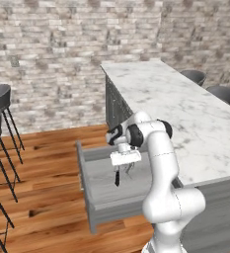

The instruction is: Pick up the metallic utensils from the counter and place them in the open drawer. Make sure not to pick up any wooden utensils.

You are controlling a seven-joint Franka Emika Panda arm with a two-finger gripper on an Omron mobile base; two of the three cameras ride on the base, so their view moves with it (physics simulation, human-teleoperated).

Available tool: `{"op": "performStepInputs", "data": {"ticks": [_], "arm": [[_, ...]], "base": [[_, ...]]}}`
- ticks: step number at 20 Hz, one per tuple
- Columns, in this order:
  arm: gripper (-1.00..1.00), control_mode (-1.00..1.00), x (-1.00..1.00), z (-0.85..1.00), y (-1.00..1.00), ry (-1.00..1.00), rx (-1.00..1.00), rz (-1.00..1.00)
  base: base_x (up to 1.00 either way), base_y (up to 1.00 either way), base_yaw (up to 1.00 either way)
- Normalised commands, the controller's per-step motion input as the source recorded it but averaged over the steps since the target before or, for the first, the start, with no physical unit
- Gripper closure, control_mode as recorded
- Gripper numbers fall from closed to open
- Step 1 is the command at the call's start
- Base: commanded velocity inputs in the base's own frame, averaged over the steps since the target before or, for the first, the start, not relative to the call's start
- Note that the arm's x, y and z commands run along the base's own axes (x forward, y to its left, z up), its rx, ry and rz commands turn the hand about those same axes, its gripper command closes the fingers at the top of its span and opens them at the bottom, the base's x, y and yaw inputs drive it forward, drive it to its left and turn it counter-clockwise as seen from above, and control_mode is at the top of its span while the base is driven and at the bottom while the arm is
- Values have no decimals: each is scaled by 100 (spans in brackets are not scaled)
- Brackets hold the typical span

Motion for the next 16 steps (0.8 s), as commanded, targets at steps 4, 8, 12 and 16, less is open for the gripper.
{"op": "performStepInputs", "data": {"ticks": [4,8,12,16], "arm": [[-100,-100,-23,3,2,-1,0,-4],[-100,-100,-44,11,16,-7,0,-3],[-100,-100,-44,7,39,-10,0,-3],[-100,-100,-37,-71,37,6,0,-1]], "base": [[0,0,0],[0,0,0],[0,0,0],[0,0,0]]}}
